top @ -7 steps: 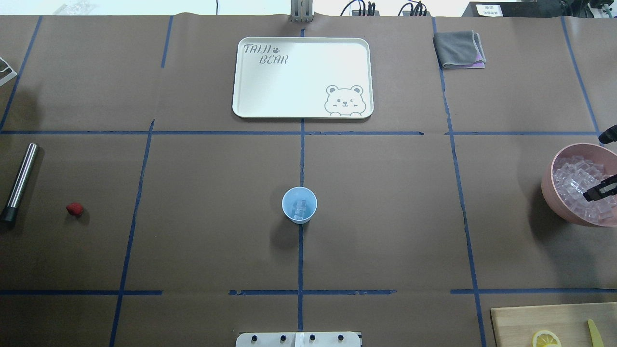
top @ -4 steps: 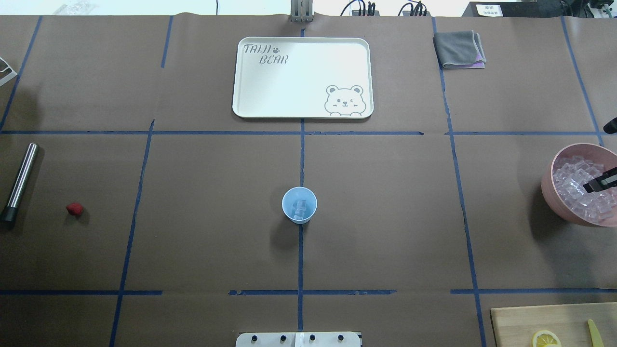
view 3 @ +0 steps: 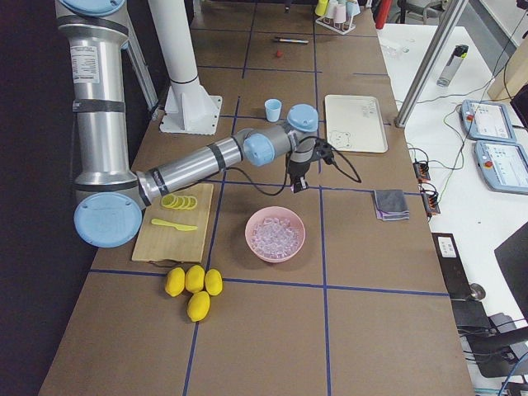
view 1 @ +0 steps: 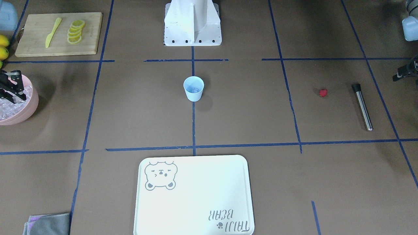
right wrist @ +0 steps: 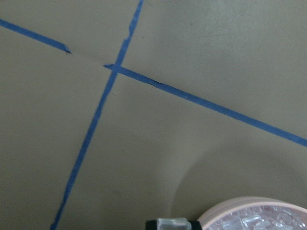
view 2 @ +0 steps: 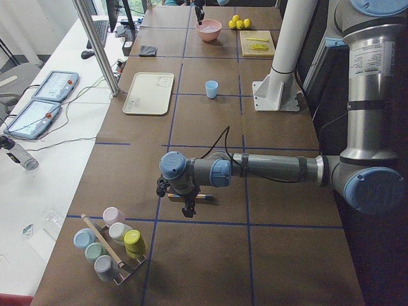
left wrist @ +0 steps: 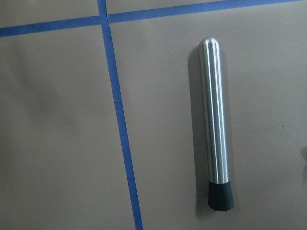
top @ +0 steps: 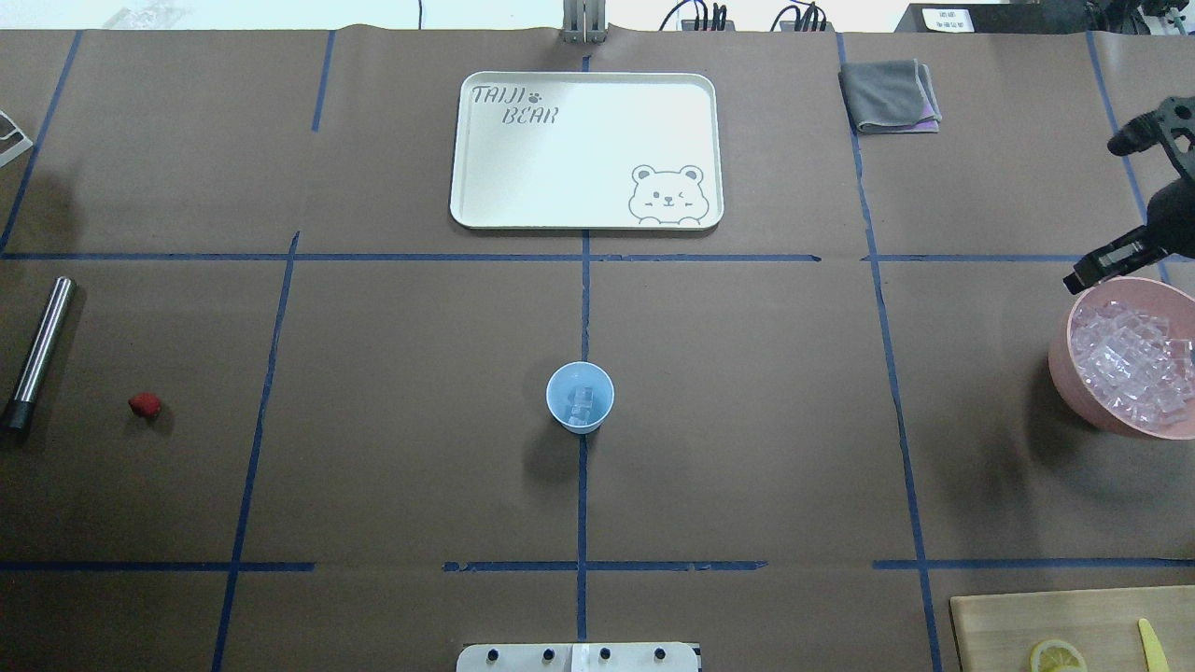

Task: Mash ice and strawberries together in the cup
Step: 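Grasp a third ice cube from the bowl with the right gripper, then carry the ice cube with the right gripper to the blue cup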

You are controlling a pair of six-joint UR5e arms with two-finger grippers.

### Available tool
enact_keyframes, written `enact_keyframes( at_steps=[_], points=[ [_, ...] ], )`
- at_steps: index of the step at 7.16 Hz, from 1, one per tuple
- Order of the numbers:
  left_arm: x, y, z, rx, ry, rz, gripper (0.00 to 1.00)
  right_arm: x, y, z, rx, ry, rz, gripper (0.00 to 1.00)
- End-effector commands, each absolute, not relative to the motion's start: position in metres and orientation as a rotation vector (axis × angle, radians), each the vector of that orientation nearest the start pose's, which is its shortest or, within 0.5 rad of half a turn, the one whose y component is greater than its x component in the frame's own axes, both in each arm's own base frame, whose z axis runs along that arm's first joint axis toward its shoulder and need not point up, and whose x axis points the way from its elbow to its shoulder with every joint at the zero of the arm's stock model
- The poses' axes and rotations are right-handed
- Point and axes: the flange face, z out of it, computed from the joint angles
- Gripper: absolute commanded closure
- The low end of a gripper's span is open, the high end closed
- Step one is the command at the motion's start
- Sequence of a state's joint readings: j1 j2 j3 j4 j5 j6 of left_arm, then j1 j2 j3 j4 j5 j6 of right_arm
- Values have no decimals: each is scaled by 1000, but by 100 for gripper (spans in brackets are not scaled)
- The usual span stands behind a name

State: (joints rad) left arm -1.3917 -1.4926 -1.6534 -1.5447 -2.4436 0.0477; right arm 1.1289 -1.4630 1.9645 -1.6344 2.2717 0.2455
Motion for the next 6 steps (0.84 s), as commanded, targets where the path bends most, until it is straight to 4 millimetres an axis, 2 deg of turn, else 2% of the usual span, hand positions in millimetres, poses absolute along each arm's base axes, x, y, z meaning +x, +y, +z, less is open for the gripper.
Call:
enact_keyframes(
  at_steps=[1, 2, 3, 4, 5, 6],
  points=[
    [28, -460, 650, -80, 871, 208, 0, -217, -498, 356, 123, -797, -318, 97],
    [29, -461, 650, -80, 871, 208, 0, -279, -488, 317, 105, -799, -287, 98],
    [29, -462, 648, -77, 871, 209, 0, -327, -478, 286, 99, -791, -226, 100],
    [29, -463, 649, -79, 871, 207, 0, -365, -478, 268, 88, -795, -216, 100],
    [29, -463, 648, -77, 871, 208, 0, -389, -488, 244, 94, -809, -232, 100],
    [29, -463, 648, -77, 871, 208, 0, -422, -480, 223, 35, -826, -144, 100]
  ],
)
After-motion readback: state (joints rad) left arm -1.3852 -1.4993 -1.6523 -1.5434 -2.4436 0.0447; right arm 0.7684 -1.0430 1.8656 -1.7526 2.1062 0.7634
